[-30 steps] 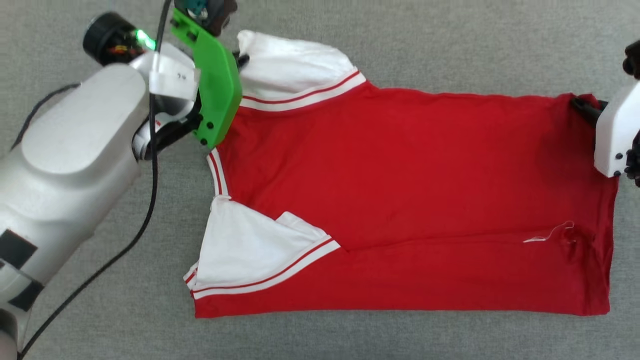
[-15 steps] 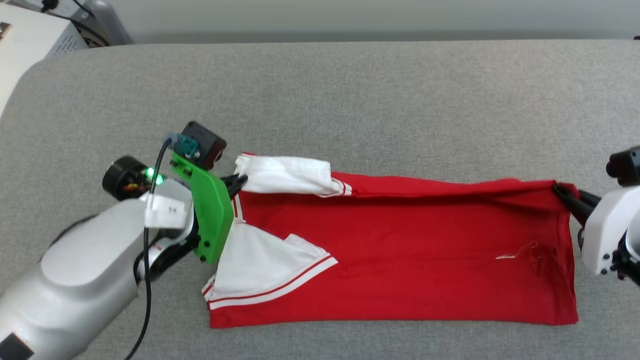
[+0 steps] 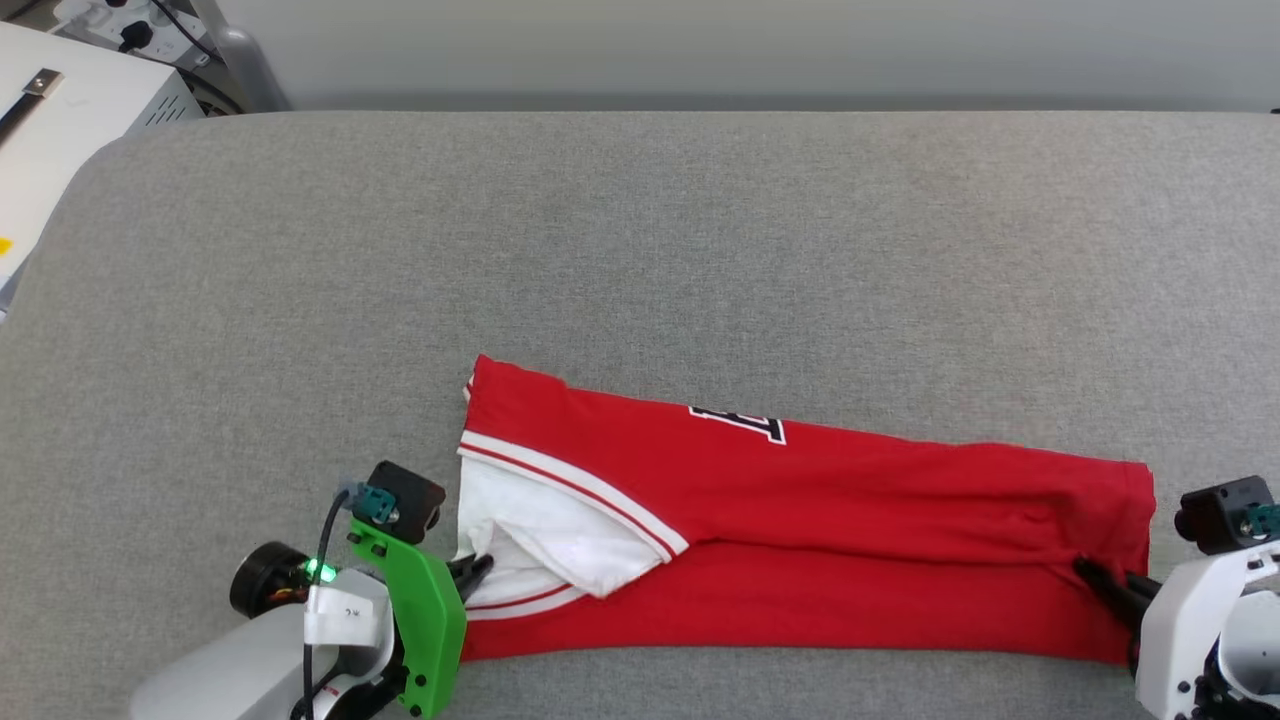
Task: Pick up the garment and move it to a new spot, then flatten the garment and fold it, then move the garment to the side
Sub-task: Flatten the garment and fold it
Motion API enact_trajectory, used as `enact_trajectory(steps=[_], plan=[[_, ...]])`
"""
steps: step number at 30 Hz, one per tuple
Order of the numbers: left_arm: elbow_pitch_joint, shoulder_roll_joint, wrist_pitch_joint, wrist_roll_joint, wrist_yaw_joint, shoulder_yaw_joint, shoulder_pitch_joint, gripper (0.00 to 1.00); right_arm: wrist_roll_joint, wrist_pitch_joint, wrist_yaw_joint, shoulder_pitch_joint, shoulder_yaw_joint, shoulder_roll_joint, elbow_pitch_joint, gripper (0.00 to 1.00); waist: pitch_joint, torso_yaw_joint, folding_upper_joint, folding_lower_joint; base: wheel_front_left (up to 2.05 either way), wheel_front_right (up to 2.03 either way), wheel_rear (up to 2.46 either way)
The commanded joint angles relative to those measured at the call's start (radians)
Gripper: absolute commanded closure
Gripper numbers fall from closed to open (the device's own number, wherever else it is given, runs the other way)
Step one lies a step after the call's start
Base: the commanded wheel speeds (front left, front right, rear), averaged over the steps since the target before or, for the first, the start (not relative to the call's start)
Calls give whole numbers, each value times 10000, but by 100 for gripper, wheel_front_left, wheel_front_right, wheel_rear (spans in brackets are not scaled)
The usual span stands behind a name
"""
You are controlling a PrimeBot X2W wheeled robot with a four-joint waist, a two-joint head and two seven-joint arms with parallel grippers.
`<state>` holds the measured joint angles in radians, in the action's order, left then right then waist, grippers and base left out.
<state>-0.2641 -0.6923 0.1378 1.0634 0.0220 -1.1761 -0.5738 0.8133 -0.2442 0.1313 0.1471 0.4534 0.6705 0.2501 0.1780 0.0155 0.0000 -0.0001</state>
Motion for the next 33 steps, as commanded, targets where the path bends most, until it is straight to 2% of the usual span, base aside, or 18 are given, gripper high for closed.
enact_trajectory(steps=[1,2,3,4,5,8,11,13,18,24,26,28,33], plan=[[-205,123,-187,143,41,30,213,100,-57,-113,-6,-178,-35,-97,134,100,73,-34,0,1,0,0,0],[-370,195,-320,89,99,32,249,97,-72,-175,-6,-198,-26,-156,204,100,78,-43,0,1,0,0,0],[-486,242,-490,-27,171,37,247,14,-39,-167,-6,-195,-68,-224,239,88,70,-49,0,1,0,0,0],[-614,324,-759,-66,264,119,279,0,20,-126,-6,-171,-132,-289,251,19,39,-48,0,1,0,0,0],[-687,379,-986,-74,318,199,311,0,58,-86,-6,-141,-159,-311,203,0,-6,-55,0,1,0,0,0],[-815,429,-1938,-212,640,526,437,0,389,-15,-6,-103,-390,-268,-108,0,-240,-83,0,1,0,0,0],[-750,383,-3082,-285,1458,1059,727,0,1353,-155,-6,-101,-925,-275,-562,0,-469,-150,0,1,0,0,0],[-686,295,-3594,-475,2019,1359,904,0,1813,-380,-6,-122,-1263,-37,-824,0,-554,-134,0,1,0,0,0],[-18,406,-3977,-1045,3164,2416,1429,0,2754,-1043,-6,-331,-2028,518,-867,0,-588,30,0,1,0,0,0],[1437,1099,-3992,-2923,4325,4602,2671,0,3223,-1903,-6,-505,-2207,746,-326,0,-382,322,0,1,0,0,0],[1810,1297,-3992,-3554,4518,5116,3118,0,3236,-2011,-6,-477,-2178,644,-88,0,-284,433,0,1,0,0,0],[2032,1566,-3993,-4053,4504,5686,3496,0,3204,-2135,-6,-413,-2082,517,150,0,-181,518,0,1,0,0,0],[2349,2385,-3994,-5340,4153,6909,4228,0,3018,-2331,-6,-120,-1687,53,811,0,18,715,0,1,0,0,0]])
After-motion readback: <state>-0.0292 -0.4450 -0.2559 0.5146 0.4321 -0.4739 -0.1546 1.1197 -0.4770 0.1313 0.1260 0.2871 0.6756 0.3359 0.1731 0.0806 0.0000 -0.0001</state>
